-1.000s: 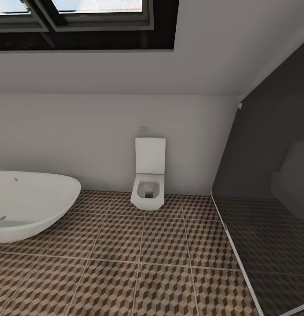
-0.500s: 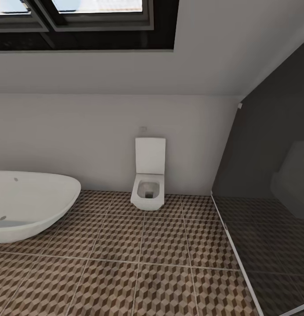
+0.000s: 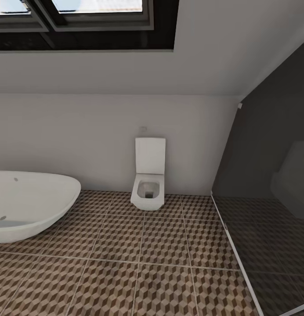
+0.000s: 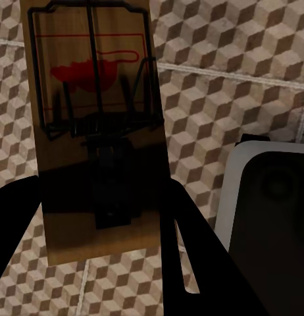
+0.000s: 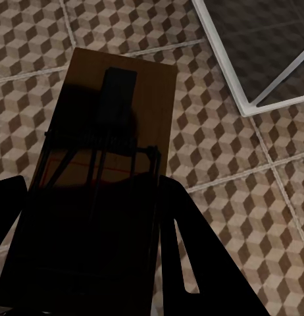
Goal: Take the four mousetraps from the cabinet in the bathroom and place them on the bathroom floor. Make sure all four end up on the same floor surface, and ensure that at least two of them are either under or directly next to the same bathroom sink.
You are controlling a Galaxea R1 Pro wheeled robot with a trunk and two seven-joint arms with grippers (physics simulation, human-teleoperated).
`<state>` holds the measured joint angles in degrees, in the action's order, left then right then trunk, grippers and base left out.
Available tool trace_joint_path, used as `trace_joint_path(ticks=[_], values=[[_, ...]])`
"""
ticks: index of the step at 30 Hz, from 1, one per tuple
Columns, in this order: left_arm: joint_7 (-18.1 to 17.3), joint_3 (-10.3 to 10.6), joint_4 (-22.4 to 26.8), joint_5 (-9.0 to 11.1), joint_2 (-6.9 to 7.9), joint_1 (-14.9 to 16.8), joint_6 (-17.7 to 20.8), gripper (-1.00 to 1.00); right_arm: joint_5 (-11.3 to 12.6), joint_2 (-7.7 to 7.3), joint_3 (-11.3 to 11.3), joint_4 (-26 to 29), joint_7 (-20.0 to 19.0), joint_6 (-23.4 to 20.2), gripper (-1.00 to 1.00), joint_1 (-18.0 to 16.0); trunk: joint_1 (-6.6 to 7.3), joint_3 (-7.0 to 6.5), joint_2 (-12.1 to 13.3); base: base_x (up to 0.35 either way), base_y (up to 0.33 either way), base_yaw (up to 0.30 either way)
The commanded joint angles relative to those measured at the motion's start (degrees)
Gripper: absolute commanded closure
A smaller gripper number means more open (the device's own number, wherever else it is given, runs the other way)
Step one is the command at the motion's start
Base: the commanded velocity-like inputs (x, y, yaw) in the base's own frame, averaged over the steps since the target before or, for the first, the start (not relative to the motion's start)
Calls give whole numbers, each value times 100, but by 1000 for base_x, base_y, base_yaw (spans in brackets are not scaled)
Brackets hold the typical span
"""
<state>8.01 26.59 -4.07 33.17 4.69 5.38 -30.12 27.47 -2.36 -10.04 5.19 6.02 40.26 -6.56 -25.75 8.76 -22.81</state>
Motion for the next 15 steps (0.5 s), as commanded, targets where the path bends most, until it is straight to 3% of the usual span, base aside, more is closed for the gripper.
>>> trace_joint_path(ticks=[1,15], values=[[34,40,-14,-12,-3,7,-20,100,13,-1,-51,1,49,9,100,-3,-3,11,-11,0,0,0],[34,40,-14,-12,-3,7,-19,100,13,-1,-53,1,49,9,100,-3,-3,11,-11,0,0,0]])
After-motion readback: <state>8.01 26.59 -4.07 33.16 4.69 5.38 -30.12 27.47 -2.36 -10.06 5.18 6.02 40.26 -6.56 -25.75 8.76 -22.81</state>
